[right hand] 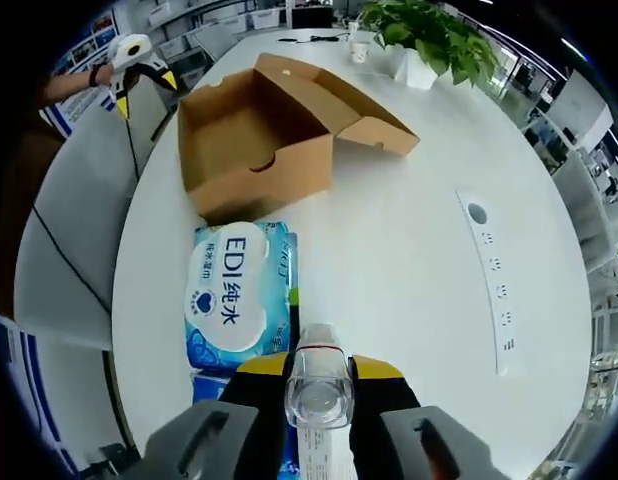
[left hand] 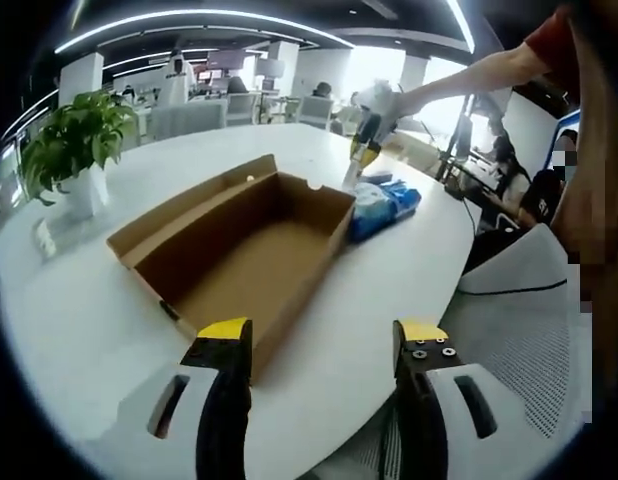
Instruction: Operate the shoe box by opening the lid, removing the specified soft item, and placing it in the target area until the item is outside and the box remains undamaged.
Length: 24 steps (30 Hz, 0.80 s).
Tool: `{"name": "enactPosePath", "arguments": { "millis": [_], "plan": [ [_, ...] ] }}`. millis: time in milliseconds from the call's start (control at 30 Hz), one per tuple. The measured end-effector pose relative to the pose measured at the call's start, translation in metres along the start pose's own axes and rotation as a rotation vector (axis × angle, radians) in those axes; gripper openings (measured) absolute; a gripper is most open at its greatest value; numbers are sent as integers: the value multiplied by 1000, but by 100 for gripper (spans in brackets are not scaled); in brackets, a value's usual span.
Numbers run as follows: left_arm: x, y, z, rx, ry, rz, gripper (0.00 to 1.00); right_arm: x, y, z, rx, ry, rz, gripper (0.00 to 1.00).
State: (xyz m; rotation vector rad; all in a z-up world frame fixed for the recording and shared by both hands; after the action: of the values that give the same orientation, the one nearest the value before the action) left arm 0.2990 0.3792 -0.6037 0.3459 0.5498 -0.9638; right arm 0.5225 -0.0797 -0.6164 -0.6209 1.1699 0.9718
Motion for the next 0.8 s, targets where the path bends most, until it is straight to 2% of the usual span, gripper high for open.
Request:
{"name": "enactPosePath", "arguments": {
  "millis": [367,800],
  "plan": [
    [2,0,-3,-8,13,-5,56,15,0,-6,-40,59,7,18],
    [6,-1,-1,-9,13,-19,56,13,4,-1,-54,65,17,18]
  ]
}}
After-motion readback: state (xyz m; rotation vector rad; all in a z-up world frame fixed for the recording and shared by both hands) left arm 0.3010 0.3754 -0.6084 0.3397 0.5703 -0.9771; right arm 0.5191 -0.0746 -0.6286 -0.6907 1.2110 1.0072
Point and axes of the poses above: the point that each gripper's makers call its tool centre point, and the gripper's own axes: x roughly forward along the fingers, y roughly to its left, z roughly out of its top, the point moved 10 cm from there along -x, roughly backward along the fingers, and after that the axes turned 15 degrees about x, right-handed, at the moved point
